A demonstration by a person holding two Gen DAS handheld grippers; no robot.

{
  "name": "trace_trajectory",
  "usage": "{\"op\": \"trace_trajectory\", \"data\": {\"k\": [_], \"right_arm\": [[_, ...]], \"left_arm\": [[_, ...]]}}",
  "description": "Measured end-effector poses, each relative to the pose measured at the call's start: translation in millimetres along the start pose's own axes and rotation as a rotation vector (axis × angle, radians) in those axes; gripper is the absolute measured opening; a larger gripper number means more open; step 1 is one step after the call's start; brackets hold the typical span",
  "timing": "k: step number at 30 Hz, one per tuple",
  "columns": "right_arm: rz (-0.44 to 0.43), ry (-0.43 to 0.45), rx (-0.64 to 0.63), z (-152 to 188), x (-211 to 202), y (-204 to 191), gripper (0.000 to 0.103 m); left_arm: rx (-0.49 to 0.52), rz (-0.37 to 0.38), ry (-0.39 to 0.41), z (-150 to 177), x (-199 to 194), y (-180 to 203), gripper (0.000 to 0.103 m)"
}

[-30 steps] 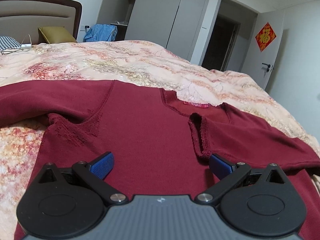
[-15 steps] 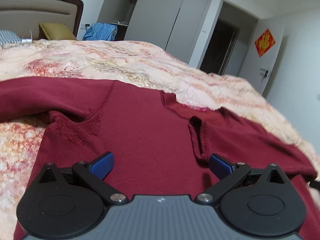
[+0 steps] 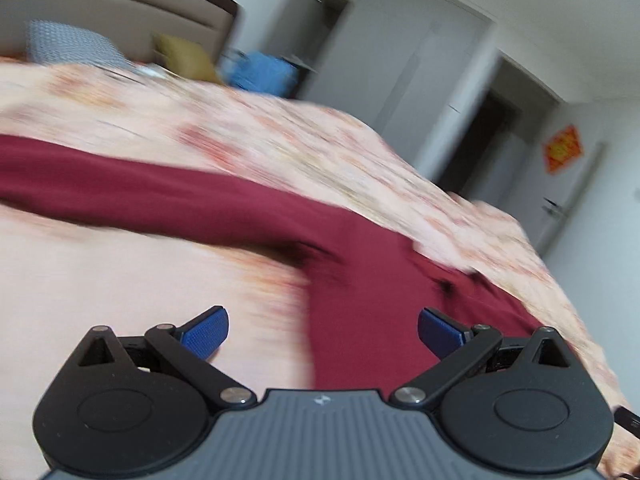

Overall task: Fold small clothes
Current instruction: 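Reach the left gripper to the other sleeve cuff and grasp it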

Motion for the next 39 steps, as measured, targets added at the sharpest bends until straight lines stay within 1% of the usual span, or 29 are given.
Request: {"op": "trace_trajectory", "data": {"k": [2,3,6,8,11,15,17,20,21,23,25,26,28,29,30,31,33,34,36,39], "right_arm": [[-0.029,0.026,-0.058,3.8,-1.9,-12.8,0.102],[-0.036,0.025,-0.076,6.9,-1.0,-18.4,0.102],[-0.064,-0.008,-0.082,17.4,4.2,-30.4,0.102],[-0.074,-0.030,-0.093,24.3,8.1,-36.0,0.102],[-0.063,-0.045,-0.131,30.8,11.2,-41.3,0.102],[-0.062,-0.062,-0.133,35.9,16.2,-41.3,0.102],[-0.058,-0.075,-0.124,38.4,19.3,-39.7,0.102],[-0.051,-0.102,-0.096,41.1,24.2,-35.9,0.102],[-0.051,-0.104,-0.089,41.3,24.3,-34.9,0.102],[-0.052,-0.104,-0.083,41.8,24.5,-33.8,0.102],[-0.051,-0.104,-0.085,42.3,24.3,-33.8,0.103],[-0.051,-0.104,-0.085,42.7,24.4,-33.8,0.103],[-0.053,-0.106,-0.083,42.9,25.7,-33.0,0.103],[-0.055,-0.107,-0.079,43.3,25.9,-32.5,0.103],[-0.057,-0.109,-0.075,43.5,26.0,-31.9,0.103],[-0.060,-0.110,-0.070,43.2,26.6,-31.8,0.103],[-0.064,-0.109,-0.060,43.2,26.9,-30.2,0.103],[-0.066,-0.107,-0.055,43.6,26.8,-29.7,0.103],[-0.069,-0.103,-0.045,44.8,26.8,-28.4,0.103],[-0.074,-0.095,-0.024,45.8,26.0,-25.4,0.103]], "left_arm": [[-0.018,-0.079,0.038,-9.9,-25.1,-30.3,0.103],[-0.027,-0.115,0.054,-15.4,-34.9,-46.0,0.103],[-0.069,-0.241,0.084,-31.4,-53.9,-94.6,0.103],[-0.135,-0.300,0.137,-41.4,-62.9,-124.2,0.103],[-0.222,-0.354,0.192,-56.2,-66.1,-162.4,0.103],[-0.277,-0.395,0.242,-73.2,-59.1,-194.6,0.103],[-0.294,-0.405,0.282,-76.2,-58.7,-204.3,0.103],[-0.354,-0.412,0.349,-72.6,-62.4,-215.5,0.103],[-0.362,-0.416,0.367,-72.5,-62.3,-217.1,0.103],[-0.348,-0.429,0.391,-72.8,-61.7,-216.5,0.102],[-0.322,-0.456,0.411,-73.7,-62.4,-213.9,0.091],[-0.312,-0.471,0.418,-73.8,-63.8,-211.2,0.081],[-0.300,-0.486,0.434,-75.9,-64.8,-209.6,0.069],[-0.291,-0.490,0.445,-77.4,-65.8,-208.8,0.054],[-0.283,-0.503,0.450,-79.7,-66.6,-207.9,0.041],[-0.276,-0.514,0.458,-82.5,-67.6,-207.3,0.037],[-0.250,-0.510,0.471,-89.5,-68.1,-204.8,0.024],[-0.233,-0.508,0.470,-93.7,-67.6,-202.1,0.021],[-0.192,-0.495,0.464,-103.4,-64.9,-193.8,0.012],[-0.104,-0.462,0.461,-122.4,-58.6,-169.8,0.008]]}}
Point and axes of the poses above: each gripper's, at about its wrist camera, not at the fingertips, and x roughly the way its jaws point, y to its right, z to its underside, the point moved 5 cm from there along x, roughly the way its jaws point, and after that the axes turned 10 degrees about z, right-handed, at the moved point
